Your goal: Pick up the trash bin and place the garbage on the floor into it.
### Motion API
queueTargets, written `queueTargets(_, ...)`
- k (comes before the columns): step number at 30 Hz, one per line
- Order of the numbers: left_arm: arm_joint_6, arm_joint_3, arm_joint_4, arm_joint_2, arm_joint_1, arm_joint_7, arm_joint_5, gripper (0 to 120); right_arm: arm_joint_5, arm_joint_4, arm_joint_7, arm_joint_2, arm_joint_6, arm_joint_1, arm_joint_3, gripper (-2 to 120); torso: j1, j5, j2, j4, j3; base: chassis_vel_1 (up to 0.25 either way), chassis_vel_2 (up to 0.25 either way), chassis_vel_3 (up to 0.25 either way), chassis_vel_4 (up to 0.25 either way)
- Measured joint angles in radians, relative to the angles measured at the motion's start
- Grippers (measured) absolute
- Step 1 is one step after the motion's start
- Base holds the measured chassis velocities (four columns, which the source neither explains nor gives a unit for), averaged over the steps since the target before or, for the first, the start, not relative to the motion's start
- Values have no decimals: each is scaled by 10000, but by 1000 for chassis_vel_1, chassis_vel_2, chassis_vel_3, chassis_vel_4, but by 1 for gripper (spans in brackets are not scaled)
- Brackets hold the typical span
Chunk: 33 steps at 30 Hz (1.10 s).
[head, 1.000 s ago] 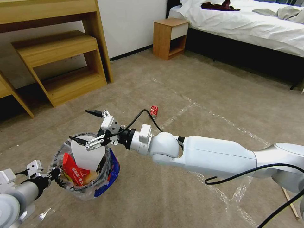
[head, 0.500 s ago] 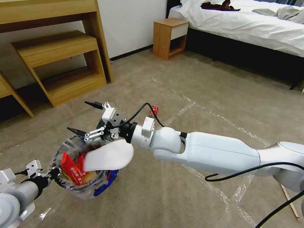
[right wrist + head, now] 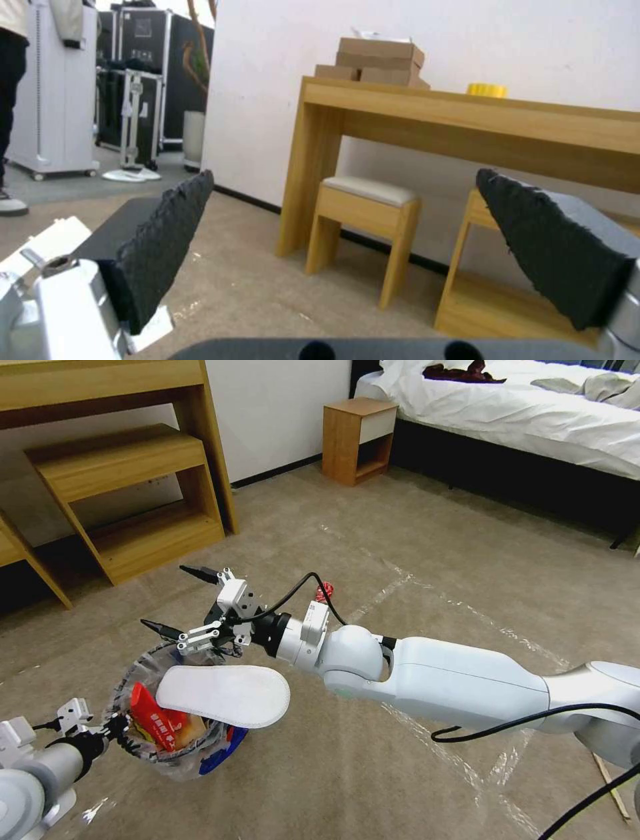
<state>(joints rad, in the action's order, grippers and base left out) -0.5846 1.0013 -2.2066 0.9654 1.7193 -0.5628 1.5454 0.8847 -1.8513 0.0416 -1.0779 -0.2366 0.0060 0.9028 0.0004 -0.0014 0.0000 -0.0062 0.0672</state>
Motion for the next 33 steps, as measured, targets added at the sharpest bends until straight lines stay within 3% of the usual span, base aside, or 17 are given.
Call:
queueTargets(16,5,-93,21,102,-40,55,-82,0,2,55,15,-44,21,11,-88,100,0,0,-1,0,0,0,0,0,0)
queueTargets(33,-37,-350,179,604,-253,200,-197,0,226,140,26,91,22,46,-709,100,0,1,-1,0,0,0,0,0,0)
